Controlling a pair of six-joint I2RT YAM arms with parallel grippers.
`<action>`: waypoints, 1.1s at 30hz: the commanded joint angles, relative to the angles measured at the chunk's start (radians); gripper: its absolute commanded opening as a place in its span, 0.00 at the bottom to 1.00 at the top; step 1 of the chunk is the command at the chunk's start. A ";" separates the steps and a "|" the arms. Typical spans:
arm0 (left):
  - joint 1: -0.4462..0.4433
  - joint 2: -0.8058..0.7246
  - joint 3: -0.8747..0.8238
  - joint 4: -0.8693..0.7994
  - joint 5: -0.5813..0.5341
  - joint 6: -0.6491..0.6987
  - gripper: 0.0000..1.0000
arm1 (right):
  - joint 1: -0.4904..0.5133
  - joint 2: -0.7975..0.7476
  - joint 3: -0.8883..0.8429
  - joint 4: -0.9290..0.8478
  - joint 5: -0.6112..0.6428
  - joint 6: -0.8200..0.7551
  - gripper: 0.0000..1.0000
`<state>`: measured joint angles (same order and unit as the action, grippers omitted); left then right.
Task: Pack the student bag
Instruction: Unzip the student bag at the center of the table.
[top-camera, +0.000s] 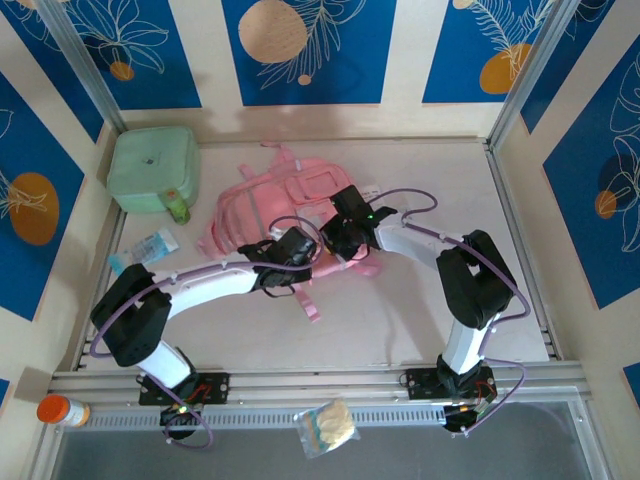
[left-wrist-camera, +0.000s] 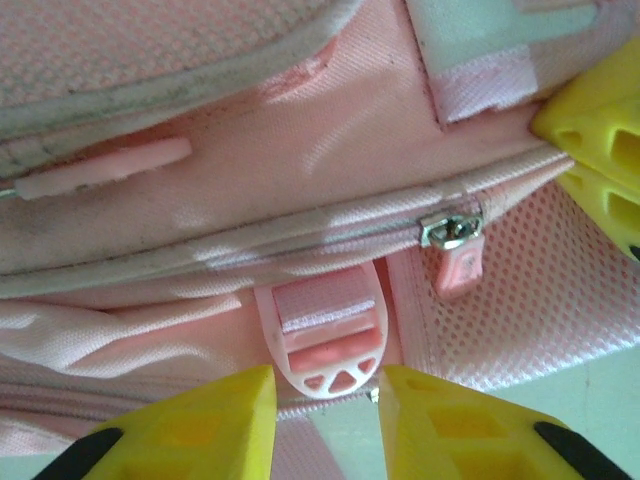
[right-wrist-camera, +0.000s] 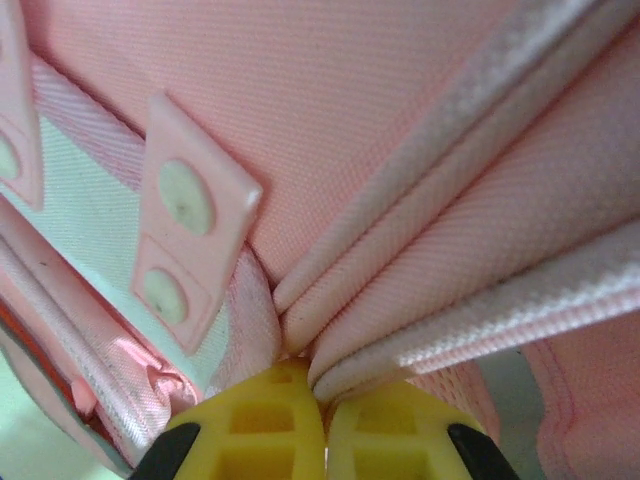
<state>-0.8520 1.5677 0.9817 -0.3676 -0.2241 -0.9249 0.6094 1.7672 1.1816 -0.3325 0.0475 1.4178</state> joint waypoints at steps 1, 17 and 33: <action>-0.002 -0.002 0.067 -0.022 0.038 0.017 0.34 | -0.005 -0.051 0.005 0.049 -0.004 0.006 0.00; -0.016 0.115 0.184 0.015 0.072 0.037 0.37 | -0.007 -0.101 0.011 0.059 -0.057 0.061 0.00; -0.014 0.244 0.307 -0.021 -0.080 0.022 0.32 | 0.015 -0.114 -0.008 0.082 -0.077 0.091 0.00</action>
<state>-0.8661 1.7786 1.2491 -0.4126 -0.2462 -0.9081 0.5980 1.7111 1.1770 -0.2974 0.0475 1.4818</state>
